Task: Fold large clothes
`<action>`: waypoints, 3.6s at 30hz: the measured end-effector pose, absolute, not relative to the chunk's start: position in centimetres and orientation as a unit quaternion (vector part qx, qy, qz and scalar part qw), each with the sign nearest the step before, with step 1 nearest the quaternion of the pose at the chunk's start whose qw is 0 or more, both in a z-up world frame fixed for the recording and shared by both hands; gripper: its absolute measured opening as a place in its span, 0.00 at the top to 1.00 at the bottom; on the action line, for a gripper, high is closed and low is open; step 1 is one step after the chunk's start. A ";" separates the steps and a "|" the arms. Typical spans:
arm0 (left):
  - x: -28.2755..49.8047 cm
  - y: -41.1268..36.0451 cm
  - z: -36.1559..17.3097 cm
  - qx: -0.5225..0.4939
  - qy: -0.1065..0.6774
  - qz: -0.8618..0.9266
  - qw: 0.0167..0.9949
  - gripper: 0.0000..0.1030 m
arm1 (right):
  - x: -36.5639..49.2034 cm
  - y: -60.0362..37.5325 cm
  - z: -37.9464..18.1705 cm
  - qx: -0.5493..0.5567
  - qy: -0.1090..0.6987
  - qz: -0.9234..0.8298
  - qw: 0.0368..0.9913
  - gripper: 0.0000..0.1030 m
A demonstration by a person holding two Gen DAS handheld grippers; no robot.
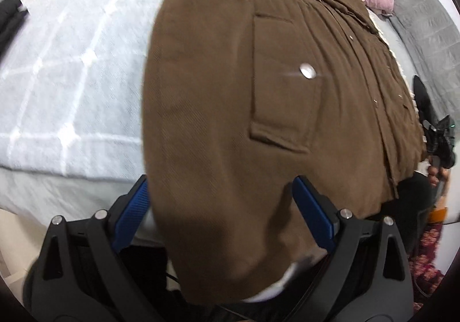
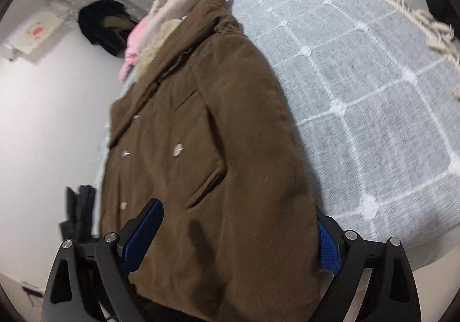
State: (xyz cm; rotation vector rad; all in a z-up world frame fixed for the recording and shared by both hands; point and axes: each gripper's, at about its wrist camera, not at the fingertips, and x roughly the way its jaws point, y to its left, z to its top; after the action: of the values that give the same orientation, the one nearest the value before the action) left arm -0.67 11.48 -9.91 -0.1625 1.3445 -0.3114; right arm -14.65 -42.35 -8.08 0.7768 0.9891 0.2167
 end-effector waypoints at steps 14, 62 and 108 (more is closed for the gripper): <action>-0.3 13.4 -9.3 -0.135 0.620 -0.146 0.759 0.82 | -15.6 -41.8 -9.9 0.468 0.434 0.140 0.757 0.82; 31.3 12.6 -8.7 -0.267 0.496 -0.147 0.813 0.83 | 19.4 -43.0 -6.9 0.467 0.381 0.020 0.798 0.80; 22.9 17.0 1.2 -0.302 0.486 -0.203 0.795 0.76 | 8.8 -39.9 1.7 0.436 0.366 0.166 0.805 0.82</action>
State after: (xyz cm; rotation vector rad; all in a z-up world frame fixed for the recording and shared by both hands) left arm 22.89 17.01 1.17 -0.6501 1.0440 -0.4361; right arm 8.76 -39.90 1.69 0.9332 0.7835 0.3553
